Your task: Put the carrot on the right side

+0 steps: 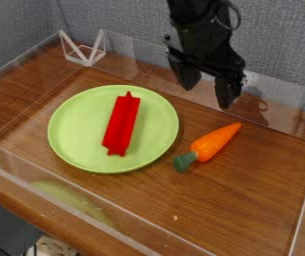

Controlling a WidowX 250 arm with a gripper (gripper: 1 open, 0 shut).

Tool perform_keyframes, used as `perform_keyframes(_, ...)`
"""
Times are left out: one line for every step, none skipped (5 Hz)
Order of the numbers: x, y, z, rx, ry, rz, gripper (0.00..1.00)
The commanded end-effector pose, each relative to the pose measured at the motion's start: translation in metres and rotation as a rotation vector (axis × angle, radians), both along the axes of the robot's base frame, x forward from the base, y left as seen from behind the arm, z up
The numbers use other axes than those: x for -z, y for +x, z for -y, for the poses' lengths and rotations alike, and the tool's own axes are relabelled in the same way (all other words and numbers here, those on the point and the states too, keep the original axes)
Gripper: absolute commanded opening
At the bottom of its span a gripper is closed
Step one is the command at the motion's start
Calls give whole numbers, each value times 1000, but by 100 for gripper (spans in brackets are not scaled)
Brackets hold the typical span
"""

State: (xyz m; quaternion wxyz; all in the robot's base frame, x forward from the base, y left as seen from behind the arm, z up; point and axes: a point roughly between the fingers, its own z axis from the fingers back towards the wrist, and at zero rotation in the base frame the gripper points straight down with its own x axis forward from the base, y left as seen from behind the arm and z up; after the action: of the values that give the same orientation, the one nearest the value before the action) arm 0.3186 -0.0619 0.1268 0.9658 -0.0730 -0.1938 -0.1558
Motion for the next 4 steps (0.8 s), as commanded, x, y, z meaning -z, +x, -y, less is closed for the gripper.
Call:
perform_keyframes(-25,-5,-15,-48,-10,68,100)
perform_keyframes(-28,-8,-25,-79,-31,59,100)
perform_keyframes(-26,1,-23,-119,-54,45,100)
perform_keyframes(-23,10,-22,-150,-69,29,100)
